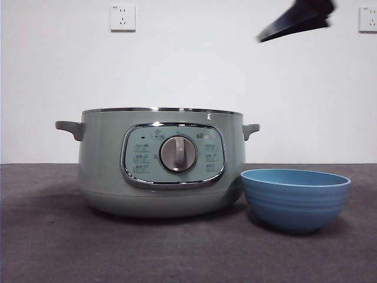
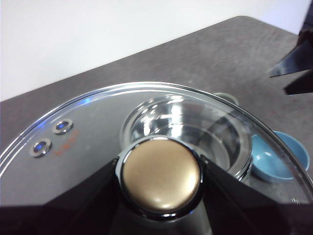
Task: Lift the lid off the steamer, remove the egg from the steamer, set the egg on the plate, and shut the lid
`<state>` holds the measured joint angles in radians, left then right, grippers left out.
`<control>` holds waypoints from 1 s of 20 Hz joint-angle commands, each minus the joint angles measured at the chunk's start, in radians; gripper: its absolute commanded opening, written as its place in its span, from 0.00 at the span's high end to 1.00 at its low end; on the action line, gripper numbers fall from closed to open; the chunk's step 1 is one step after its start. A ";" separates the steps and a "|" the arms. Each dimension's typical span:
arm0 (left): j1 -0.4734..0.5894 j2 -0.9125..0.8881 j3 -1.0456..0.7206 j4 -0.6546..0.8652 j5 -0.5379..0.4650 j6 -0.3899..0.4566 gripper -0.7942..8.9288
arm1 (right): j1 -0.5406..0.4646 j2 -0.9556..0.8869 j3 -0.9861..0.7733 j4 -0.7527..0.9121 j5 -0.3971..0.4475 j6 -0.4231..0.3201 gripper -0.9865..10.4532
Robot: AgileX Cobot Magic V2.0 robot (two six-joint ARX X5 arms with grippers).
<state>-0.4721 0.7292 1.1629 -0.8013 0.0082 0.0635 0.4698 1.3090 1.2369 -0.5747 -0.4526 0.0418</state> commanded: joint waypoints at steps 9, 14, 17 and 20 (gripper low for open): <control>0.002 -0.179 0.004 -0.127 -0.089 -0.071 0.93 | 0.160 0.493 0.408 -0.116 0.228 -0.010 0.45; 0.002 -0.180 0.004 -0.147 -0.085 -0.071 0.93 | 0.201 0.620 0.435 -0.107 0.298 -0.014 0.45; 0.002 -0.180 0.004 -0.148 -0.085 -0.071 0.93 | 0.212 0.669 0.435 -0.095 0.303 -0.008 0.45; 0.002 -0.180 0.004 -0.153 -0.084 -0.068 0.93 | 0.213 0.719 0.435 -0.080 0.304 0.010 0.45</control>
<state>-0.4721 0.5606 1.1629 -0.9985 -0.0757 -0.0010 0.6804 2.0113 1.6699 -0.6559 -0.1532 0.0406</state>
